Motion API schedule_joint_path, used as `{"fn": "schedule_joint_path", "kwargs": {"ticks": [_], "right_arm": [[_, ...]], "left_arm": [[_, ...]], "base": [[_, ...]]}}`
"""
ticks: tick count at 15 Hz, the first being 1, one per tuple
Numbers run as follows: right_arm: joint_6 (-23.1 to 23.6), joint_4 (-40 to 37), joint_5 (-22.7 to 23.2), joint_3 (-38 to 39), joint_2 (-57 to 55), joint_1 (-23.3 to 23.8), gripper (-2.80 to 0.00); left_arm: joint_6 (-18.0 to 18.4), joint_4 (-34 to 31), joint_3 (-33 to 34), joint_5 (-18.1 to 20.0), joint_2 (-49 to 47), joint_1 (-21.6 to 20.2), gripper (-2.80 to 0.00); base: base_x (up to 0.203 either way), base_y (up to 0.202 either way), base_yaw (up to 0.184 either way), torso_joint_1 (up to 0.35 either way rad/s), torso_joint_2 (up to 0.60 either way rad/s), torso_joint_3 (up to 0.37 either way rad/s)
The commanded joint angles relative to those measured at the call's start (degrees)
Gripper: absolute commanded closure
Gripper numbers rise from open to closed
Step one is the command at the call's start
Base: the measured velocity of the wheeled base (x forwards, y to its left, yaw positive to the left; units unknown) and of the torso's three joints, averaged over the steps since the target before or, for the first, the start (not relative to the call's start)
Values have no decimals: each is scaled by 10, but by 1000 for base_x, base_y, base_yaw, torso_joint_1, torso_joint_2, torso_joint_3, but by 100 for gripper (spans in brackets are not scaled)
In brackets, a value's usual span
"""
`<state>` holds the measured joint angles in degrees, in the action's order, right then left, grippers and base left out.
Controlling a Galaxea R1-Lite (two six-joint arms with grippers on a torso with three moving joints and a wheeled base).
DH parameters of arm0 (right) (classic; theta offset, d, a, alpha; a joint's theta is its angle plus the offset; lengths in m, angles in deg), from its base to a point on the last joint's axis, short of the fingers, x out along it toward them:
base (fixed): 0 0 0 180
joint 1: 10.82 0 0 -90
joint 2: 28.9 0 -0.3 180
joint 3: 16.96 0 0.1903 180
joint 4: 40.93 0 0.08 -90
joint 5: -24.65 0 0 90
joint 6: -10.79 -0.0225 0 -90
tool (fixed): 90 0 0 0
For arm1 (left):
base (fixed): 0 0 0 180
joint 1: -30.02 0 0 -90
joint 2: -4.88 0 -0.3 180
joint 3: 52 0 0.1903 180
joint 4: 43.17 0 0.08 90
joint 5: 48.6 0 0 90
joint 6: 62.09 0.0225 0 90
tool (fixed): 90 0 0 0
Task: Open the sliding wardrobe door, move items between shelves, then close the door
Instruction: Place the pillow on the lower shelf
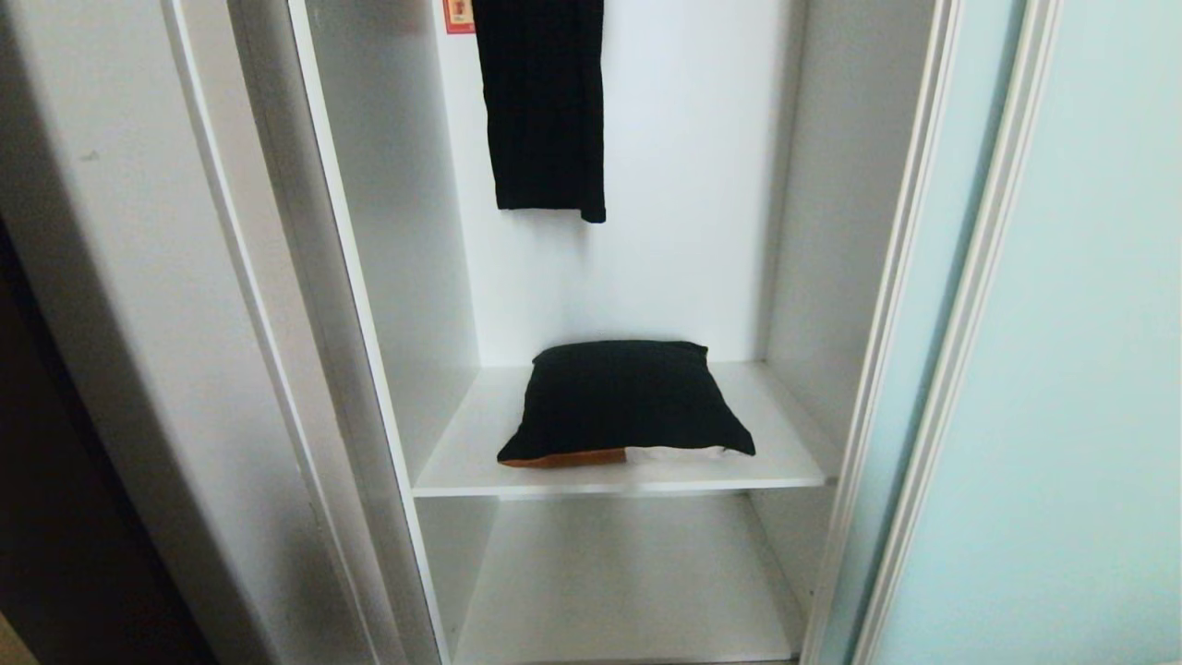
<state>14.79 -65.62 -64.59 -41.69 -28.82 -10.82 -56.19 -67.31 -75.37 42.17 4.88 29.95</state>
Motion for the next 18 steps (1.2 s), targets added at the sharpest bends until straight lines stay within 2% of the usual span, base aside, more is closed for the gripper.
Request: {"fn": "schedule_joint_path", "kwargs": {"ticks": [1, 4, 7, 14, 16, 18], "right_arm": [[5, -11, 13, 4, -1, -1, 0], [-40, -7, -10, 5, 0, -1, 0], [-15, -7, -7, 6, 0, -1, 0], [-13, 12, -6, 11, 0, -1, 0], [8, 14, -2, 12, 0, -1, 0], [7, 8, -1, 10, 1, -1, 0]], "left_arm": [[0, 0, 1, 0, -1, 0, 0], [0, 0, 1, 0, -1, 0, 0], [0, 0, 1, 0, -1, 0, 0], [1, 0, 1, 0, -1, 0, 0], [0, 0, 1, 0, -1, 0, 0], [1, 0, 1, 0, -1, 0, 0]], "base": [[0, 0, 0, 0, 0, 0], [0, 0, 0, 0, 0, 0], [0, 0, 0, 0, 0, 0], [0, 0, 0, 0, 0, 0], [0, 0, 0, 0, 0, 0], [0, 0, 0, 0, 0, 0]]}}
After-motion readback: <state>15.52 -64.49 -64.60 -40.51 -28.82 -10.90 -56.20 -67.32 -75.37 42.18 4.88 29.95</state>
